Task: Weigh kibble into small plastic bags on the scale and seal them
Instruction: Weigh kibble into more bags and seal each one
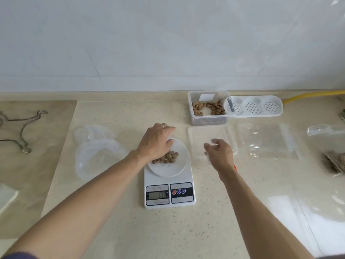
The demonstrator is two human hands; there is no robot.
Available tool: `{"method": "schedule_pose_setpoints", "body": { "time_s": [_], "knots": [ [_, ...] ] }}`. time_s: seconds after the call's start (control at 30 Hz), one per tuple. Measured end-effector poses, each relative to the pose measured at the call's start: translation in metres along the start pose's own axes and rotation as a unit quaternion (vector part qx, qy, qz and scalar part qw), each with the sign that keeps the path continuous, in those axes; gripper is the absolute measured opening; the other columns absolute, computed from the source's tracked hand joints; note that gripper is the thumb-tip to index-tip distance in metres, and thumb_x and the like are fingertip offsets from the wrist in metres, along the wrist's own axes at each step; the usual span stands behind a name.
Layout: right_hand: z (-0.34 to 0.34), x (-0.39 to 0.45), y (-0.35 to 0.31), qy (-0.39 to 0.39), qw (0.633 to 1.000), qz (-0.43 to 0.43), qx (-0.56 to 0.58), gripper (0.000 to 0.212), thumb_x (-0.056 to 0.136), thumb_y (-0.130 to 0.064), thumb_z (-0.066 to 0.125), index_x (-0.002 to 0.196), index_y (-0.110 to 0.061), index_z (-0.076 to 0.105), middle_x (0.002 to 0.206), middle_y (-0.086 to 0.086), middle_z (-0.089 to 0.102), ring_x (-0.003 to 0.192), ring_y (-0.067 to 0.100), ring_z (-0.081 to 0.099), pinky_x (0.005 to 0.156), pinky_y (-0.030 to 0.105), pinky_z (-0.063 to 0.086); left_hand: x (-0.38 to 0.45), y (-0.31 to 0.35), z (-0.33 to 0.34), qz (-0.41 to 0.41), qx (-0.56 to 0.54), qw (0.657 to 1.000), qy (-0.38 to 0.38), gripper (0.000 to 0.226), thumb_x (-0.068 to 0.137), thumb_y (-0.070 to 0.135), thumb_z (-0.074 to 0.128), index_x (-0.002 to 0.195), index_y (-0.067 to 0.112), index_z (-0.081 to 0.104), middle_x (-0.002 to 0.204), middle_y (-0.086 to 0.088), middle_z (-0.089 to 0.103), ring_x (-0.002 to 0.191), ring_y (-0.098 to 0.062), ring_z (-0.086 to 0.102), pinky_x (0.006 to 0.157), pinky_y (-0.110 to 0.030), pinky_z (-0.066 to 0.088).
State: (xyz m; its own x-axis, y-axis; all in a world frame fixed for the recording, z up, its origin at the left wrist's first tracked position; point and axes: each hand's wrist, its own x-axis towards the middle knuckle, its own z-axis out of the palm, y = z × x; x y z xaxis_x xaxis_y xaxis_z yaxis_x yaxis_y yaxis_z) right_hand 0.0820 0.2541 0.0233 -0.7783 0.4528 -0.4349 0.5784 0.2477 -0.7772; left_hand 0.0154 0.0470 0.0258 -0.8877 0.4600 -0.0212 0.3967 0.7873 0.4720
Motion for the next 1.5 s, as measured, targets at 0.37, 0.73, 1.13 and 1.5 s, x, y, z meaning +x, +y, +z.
{"method": "schedule_pose_setpoints", "body": {
  "time_s": [0.37,0.73,1.13,1.5],
  "knots": [
    [0.037,-0.025,-0.026,0.006,0.851,-0.346,-0.394,0.059,0.103,-0.043,0.033,0.155,-0.016,0.023,0.16,0.007,0.027,0.149,0.027,0.019,0.119,0.046,0.016,-0.076,-0.043,0.016,-0.015,0.195,0.981,-0.011,0.065,0.099,0.051,0.019,0.149,0.012,0.031,0.157,-0.01,0.027,0.149,-0.029,0.008,0.119,-0.053,0.008],
    [0.042,-0.027,-0.021,-0.03,0.817,-0.33,-0.472,0.064,0.101,-0.051,0.013,0.157,-0.021,0.008,0.166,0.003,0.006,0.153,0.023,-0.002,0.121,0.048,-0.003,-0.107,-0.052,0.035,-0.066,0.183,0.981,-0.018,0.072,0.097,0.06,0.005,0.155,0.018,0.002,0.161,-0.005,-0.002,0.147,-0.028,-0.016,0.118,-0.05,-0.01],
    [0.037,-0.022,-0.024,-0.022,0.823,-0.314,-0.472,0.06,0.103,-0.049,0.02,0.156,-0.022,0.013,0.166,0.004,0.008,0.153,0.023,-0.001,0.121,0.047,-0.001,-0.09,-0.05,0.027,-0.036,0.201,0.979,0.002,0.074,0.095,0.061,0.003,0.154,0.016,0.007,0.162,-0.008,0.006,0.148,-0.028,-0.011,0.118,-0.05,-0.007],
    [-0.024,-0.01,0.005,0.076,0.933,-0.15,-0.317,0.041,0.101,-0.029,0.047,0.137,-0.01,0.05,0.135,0.014,0.056,0.123,0.032,0.049,0.096,0.043,0.041,-0.01,-0.009,0.013,0.05,0.202,0.978,-0.016,0.066,0.099,0.053,0.021,0.148,0.011,0.032,0.158,-0.012,0.024,0.149,-0.03,0.003,0.118,-0.054,0.0]
  ]
}}
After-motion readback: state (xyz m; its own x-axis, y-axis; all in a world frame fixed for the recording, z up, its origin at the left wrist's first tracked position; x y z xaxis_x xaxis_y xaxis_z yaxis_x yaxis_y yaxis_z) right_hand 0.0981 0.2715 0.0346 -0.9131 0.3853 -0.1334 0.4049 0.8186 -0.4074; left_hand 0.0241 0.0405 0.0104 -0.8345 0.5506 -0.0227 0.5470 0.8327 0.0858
